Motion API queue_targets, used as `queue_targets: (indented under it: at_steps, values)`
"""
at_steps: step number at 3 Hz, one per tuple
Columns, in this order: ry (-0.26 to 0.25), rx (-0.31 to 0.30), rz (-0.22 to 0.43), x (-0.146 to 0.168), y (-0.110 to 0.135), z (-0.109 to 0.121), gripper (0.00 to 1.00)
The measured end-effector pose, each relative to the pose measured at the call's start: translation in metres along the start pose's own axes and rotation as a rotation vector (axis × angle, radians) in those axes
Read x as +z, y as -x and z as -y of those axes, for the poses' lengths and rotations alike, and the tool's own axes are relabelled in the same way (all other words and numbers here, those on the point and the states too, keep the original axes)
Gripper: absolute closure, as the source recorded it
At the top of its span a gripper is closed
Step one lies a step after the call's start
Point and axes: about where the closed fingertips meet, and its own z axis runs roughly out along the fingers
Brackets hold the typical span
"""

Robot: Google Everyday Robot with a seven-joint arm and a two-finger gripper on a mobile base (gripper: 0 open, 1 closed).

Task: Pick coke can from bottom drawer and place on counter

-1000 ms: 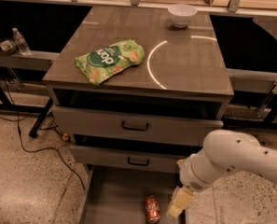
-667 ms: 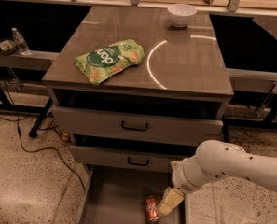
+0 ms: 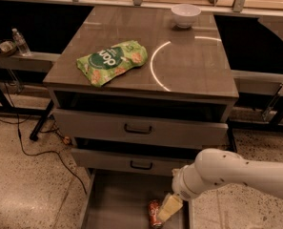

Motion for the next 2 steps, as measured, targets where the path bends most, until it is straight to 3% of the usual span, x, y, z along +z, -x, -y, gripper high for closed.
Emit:
queue_targets:
  at_steps: [1,2]
  values:
    - [-0.018,0.131,-0.017,0.074,-0.023,0.015,0.0]
    - [-0.075,0.21,0.008,0.126,-0.039,0.037,0.0]
